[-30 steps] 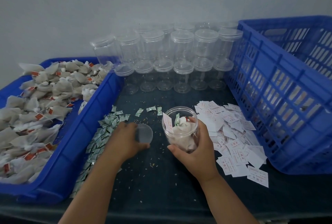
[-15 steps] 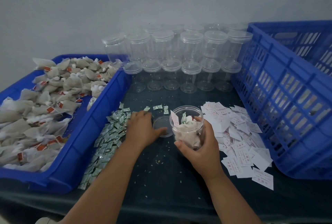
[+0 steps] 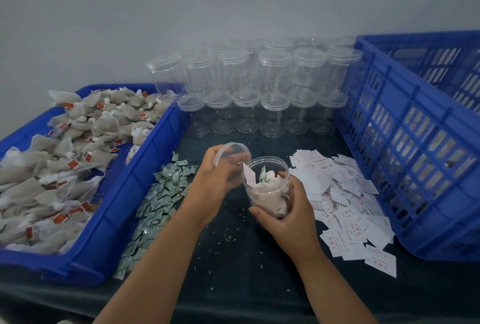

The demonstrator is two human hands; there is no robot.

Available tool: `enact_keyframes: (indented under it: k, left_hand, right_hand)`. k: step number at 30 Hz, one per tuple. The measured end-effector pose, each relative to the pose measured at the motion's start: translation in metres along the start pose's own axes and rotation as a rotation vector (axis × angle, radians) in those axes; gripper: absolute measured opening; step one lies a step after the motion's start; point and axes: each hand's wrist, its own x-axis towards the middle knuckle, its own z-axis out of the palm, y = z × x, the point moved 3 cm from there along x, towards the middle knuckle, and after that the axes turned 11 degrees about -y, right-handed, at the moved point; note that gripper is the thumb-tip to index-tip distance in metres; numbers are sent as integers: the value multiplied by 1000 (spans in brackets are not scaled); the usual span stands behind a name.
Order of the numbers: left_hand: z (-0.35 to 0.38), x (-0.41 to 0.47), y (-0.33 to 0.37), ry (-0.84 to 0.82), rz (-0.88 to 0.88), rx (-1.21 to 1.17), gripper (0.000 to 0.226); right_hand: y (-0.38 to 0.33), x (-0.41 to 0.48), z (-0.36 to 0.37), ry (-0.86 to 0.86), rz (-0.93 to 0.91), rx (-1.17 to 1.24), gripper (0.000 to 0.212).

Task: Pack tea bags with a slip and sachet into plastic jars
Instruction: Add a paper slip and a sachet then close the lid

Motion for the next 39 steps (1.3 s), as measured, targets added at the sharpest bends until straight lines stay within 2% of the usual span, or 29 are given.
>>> enact_keyframes:
  k: [2,5,7,12,16,19,23,24,26,27,29,31,33,35,37,39]
  left_hand:
    - [9,-9,4,-105,21,185,46]
    - [20,-16,11,-214,101,736,75]
    - [29,-16,17,-239,113,976,89]
    - [40,-13,21,-291,58,1325,91]
    - [48,-14,24,-320,86,1297,78]
    - [49,-17,34,-418,215,1201,58]
    - [44,-20,41,-591,345,911,27]
    - [41,-20,41,-571,345,896,30]
    - [33,-21,38,-394,310,985,56]
    - [29,-23,36,-286,238,1041,72]
    - [32,-30,29,-179,60,1069,94]
    - [43,-34,22,-117,43,1054,99]
    - [49,-36,23,-59,142,976,85]
    - [46,-34,26,-205,198,837,73]
    - [37,-29,30,-439,183,765,82]
    - [25,-26,32,-495,175,759,97]
  right_hand:
    - [2,0,0,-3,5,-40,84]
    - [1,1,1,-22,21,-95,81]
    - [-1,1,3,-24,18,-169,78]
    - [3,1,4,-62,-7,-231,80]
    - [4,1,1,-42,-20,-244,71]
    - [5,0,0,-141,-20,-43,67]
    - [5,-3,6,-295,-34,234,66]
    - [6,-3,7,-304,-26,255,64]
    - [9,-2,7,-277,-4,259,62]
    - [10,-2,7,-249,-3,242,64]
    - [7,0,8,-145,-14,78,68]
    - [6,1,9,-104,-63,-52,67]
    - [8,-1,9,-195,-55,68,61]
    - [9,-4,6,-330,-11,293,59]
    - [8,-7,4,-400,3,383,59]
    - [8,-6,6,-398,-15,370,59]
